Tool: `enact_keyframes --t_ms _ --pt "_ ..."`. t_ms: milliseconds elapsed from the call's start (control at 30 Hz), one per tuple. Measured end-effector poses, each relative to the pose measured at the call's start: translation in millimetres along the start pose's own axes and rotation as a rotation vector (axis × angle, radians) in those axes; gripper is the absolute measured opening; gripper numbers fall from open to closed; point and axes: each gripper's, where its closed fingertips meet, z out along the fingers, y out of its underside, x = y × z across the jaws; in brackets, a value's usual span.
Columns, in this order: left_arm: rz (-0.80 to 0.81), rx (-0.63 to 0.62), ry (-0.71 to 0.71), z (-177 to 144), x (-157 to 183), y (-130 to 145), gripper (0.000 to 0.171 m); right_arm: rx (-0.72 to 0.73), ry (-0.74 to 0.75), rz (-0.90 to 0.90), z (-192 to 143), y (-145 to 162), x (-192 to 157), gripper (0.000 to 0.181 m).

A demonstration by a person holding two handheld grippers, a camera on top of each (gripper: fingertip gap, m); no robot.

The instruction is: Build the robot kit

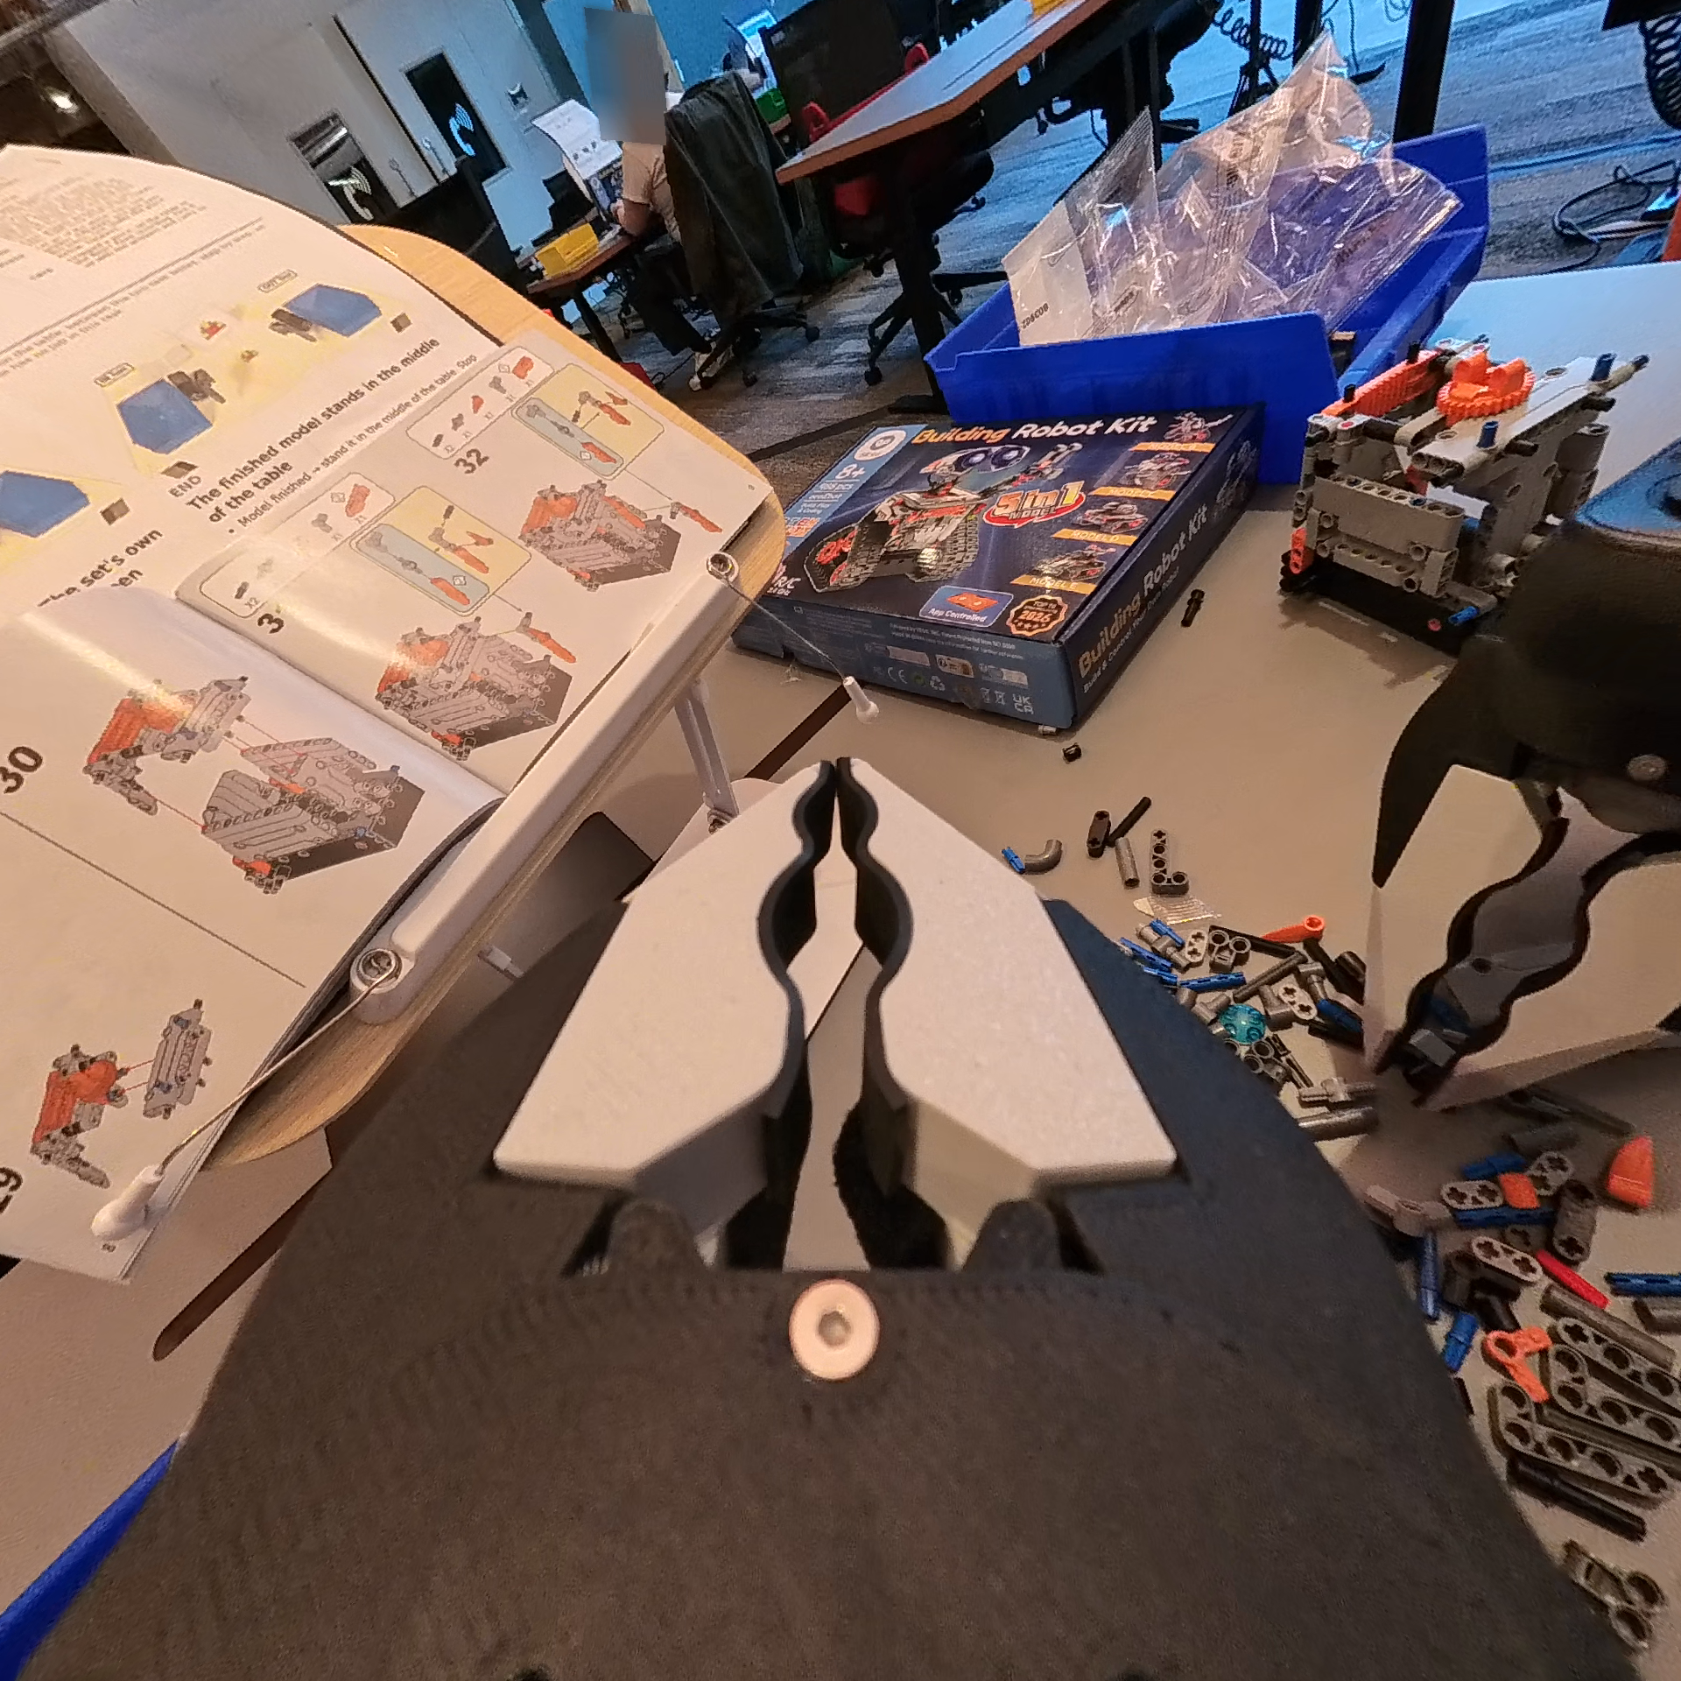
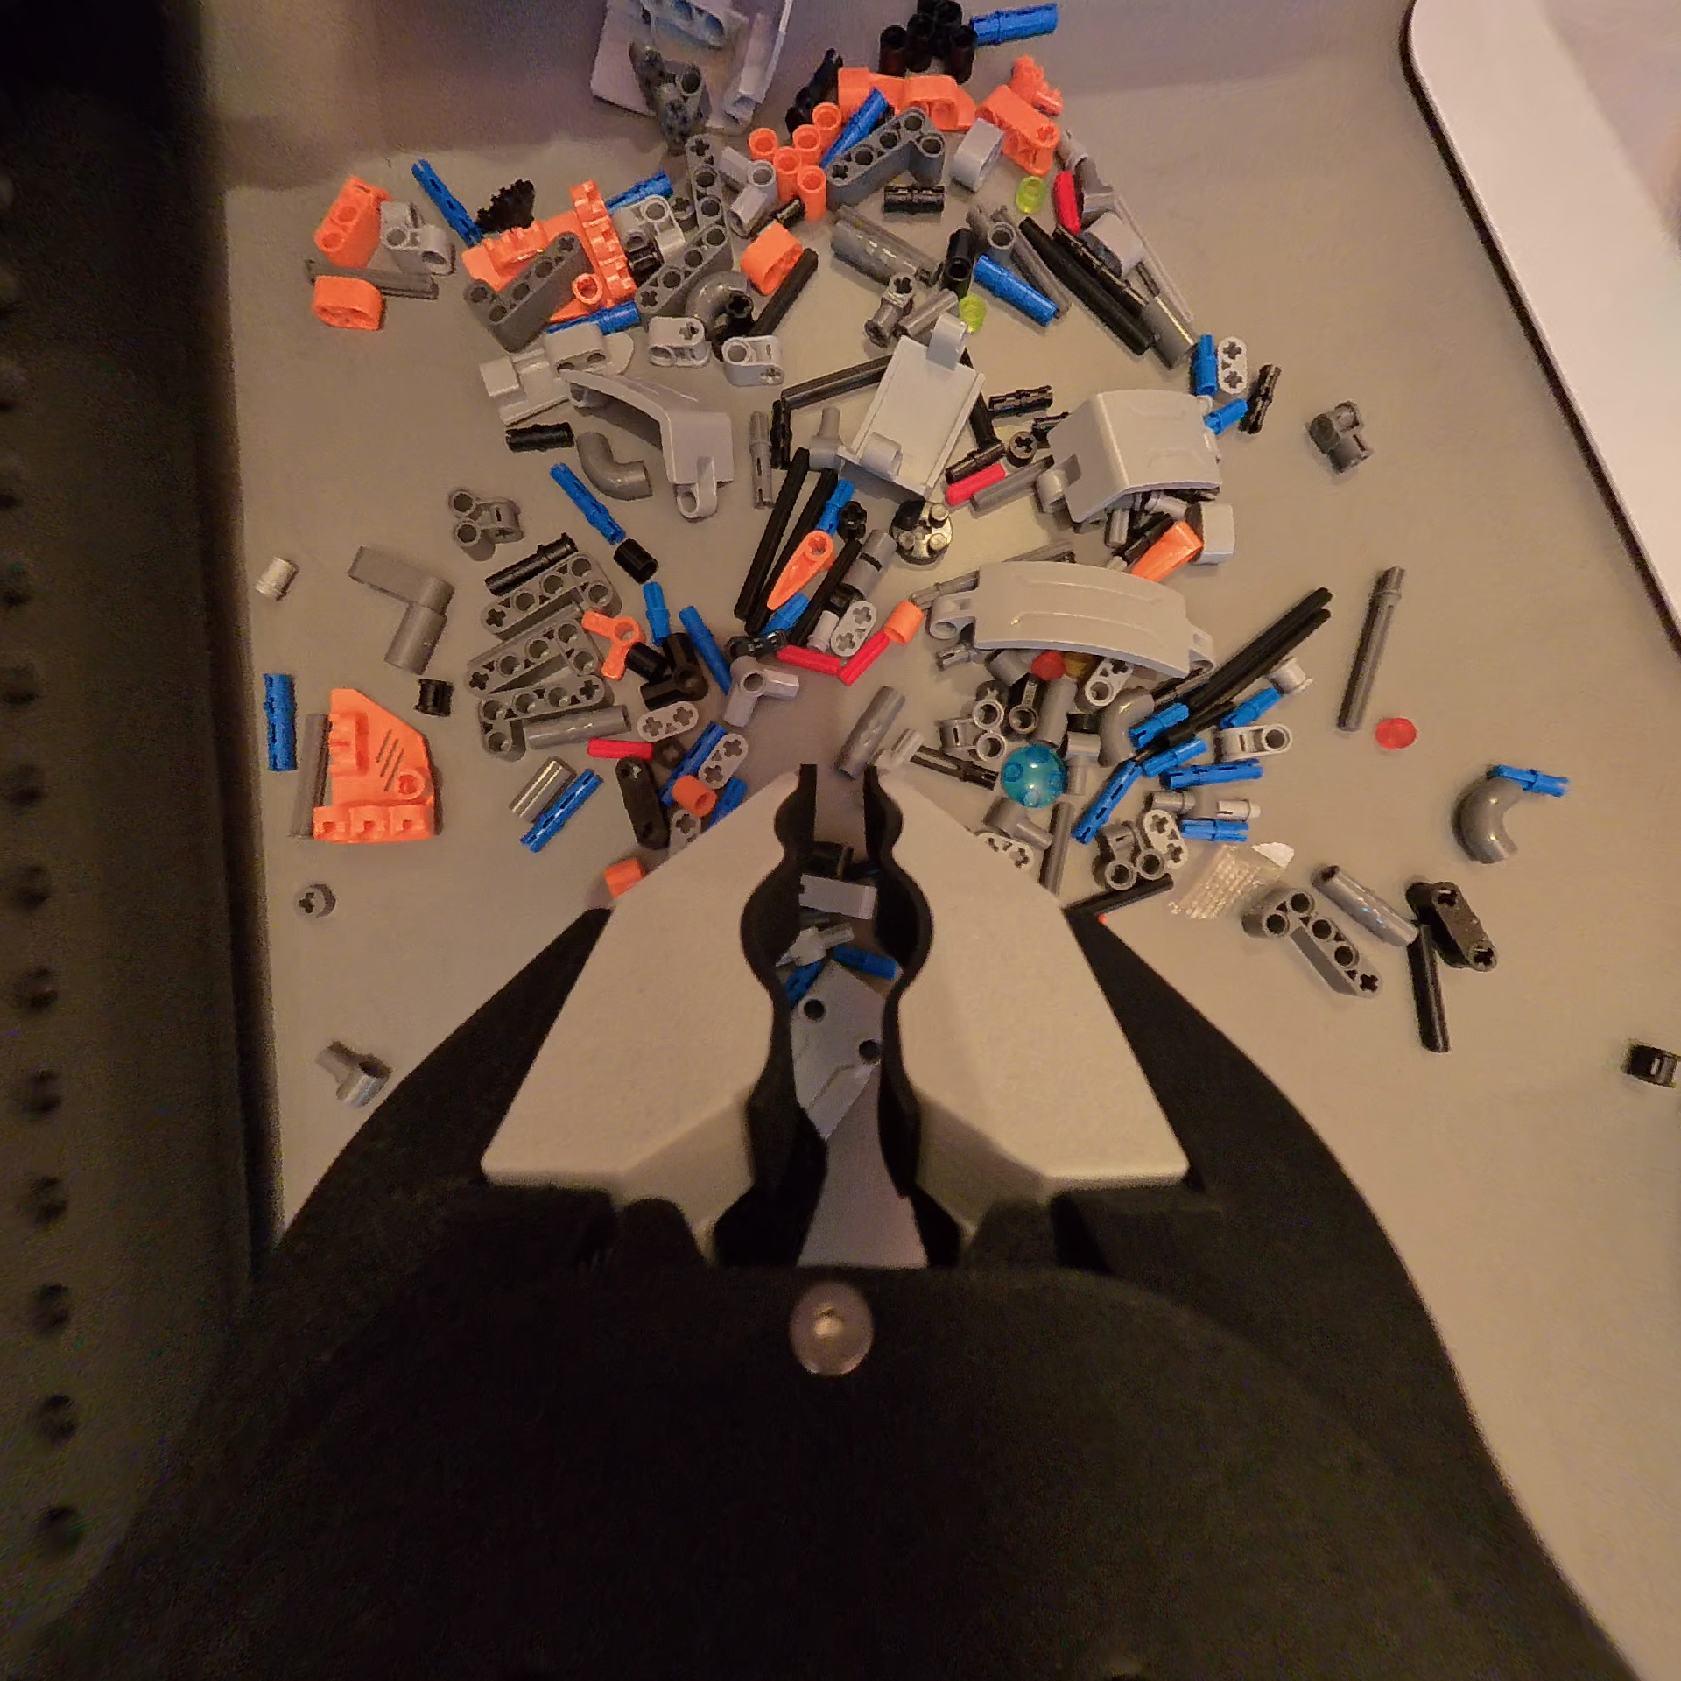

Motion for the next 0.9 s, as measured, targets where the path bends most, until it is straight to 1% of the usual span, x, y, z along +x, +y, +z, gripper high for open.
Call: enact_keyframes --t_ms 133,433,733,900 --pt "0.001 -0.002 0.002 0.7 0.8 0.3 0.0 0.02 -0.042 -0.005 3.5 -6.7 -10.0 0.01" --pt "0.007 -0.007 0.005 2.1 2.5 1.0 0.0 -0.02 -0.079 -0.024 27.2 -9.8 -25.7 0.012" --pt "0.009 -0.007 0.003 2.0 2.4 0.9 0.0 -0.013 -0.071 -0.025 27.7 -11.2 -25.3 0.0" --pt "0.006 -0.011 0.002 2.6 1.4 2.5 0.0 -0.021 -0.072 -0.012 25.6 -8.9 -24.4 0.007"
